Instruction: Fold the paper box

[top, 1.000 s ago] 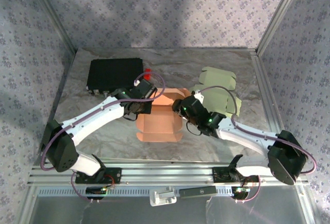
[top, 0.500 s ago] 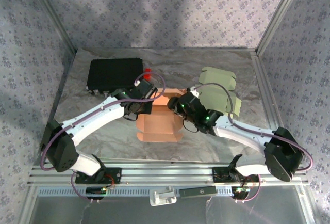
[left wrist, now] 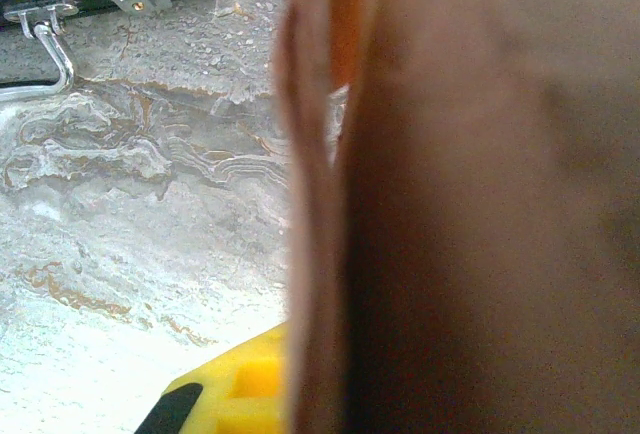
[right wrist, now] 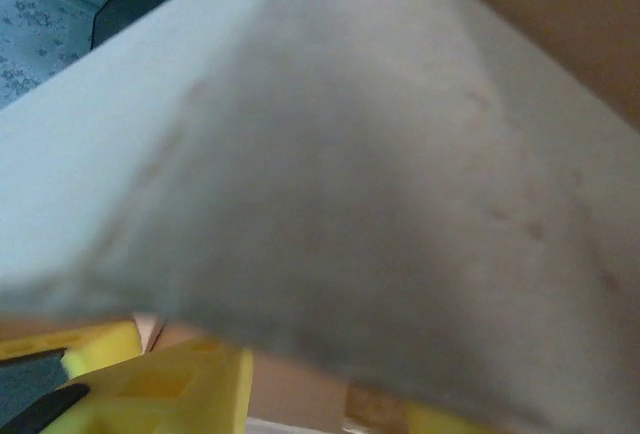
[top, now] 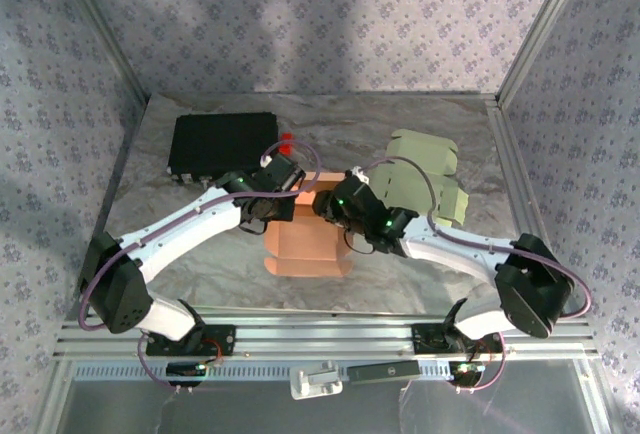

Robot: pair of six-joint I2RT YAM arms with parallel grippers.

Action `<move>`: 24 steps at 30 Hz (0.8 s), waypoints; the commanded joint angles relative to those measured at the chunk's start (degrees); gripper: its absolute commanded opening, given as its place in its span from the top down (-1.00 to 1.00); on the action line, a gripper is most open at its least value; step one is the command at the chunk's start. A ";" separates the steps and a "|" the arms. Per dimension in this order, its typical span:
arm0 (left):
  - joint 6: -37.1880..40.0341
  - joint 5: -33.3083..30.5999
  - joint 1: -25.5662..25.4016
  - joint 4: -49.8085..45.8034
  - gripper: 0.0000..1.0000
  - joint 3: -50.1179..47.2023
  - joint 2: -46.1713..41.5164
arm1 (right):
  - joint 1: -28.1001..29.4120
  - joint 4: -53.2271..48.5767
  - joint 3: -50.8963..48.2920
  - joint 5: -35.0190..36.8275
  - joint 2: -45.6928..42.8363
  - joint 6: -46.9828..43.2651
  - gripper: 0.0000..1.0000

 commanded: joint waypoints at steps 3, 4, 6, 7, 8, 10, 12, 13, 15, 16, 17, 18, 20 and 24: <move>-0.97 0.88 0.11 2.28 1.00 -0.05 -1.98 | 1.26 -5.91 -0.05 2.67 -6.42 -2.62 0.03; -1.01 0.85 0.25 2.48 1.00 -0.20 -2.11 | 1.07 -6.83 -0.68 3.03 -8.20 -2.79 -0.01; -0.98 0.79 0.50 2.71 1.00 -0.28 -2.21 | 0.71 -8.62 -1.89 3.24 -11.66 -2.81 -0.05; -0.89 0.81 0.66 2.76 1.00 -0.22 -2.23 | 0.48 -9.41 -2.62 3.18 -13.06 -2.80 -0.08; -0.92 0.84 0.74 2.84 1.00 -0.22 -2.21 | 0.29 -9.81 -3.33 3.03 -14.15 -2.79 -0.11; -0.78 1.05 1.05 2.87 1.00 -0.03 -2.04 | 0.21 -10.19 -5.27 2.31 -16.40 -2.31 -0.12; -0.67 1.07 1.05 2.87 1.00 0.21 -1.81 | 0.51 -9.60 -7.52 1.64 -17.97 -1.43 -0.13; -0.66 1.03 1.13 2.88 1.00 0.30 -1.77 | 0.57 -8.65 -8.80 1.05 -18.55 -0.80 -0.13; -0.67 1.07 1.22 2.89 1.00 0.39 -1.70 | 0.78 -7.21 -11.04 0.10 -19.07 0.38 -0.11; -0.67 1.07 1.24 2.93 1.00 0.46 -1.71 | 0.89 -6.76 -11.87 0.01 -19.01 0.72 -0.10; -0.63 1.06 1.27 2.88 1.00 0.48 -1.69 | 1.11 -6.41 -12.51 0.10 -19.00 1.01 -0.10; -0.67 1.00 1.31 2.85 1.00 0.48 -1.68 | 1.34 -5.96 -13.01 0.14 -18.84 1.28 -0.10; -0.58 1.11 1.37 2.83 1.00 0.48 -1.68 | 1.29 -5.25 -13.87 0.23 -18.31 1.73 -0.10; -0.52 1.14 1.51 2.78 1.00 0.27 -1.93 | 1.19 -4.56 -14.48 0.67 -16.61 1.95 -0.08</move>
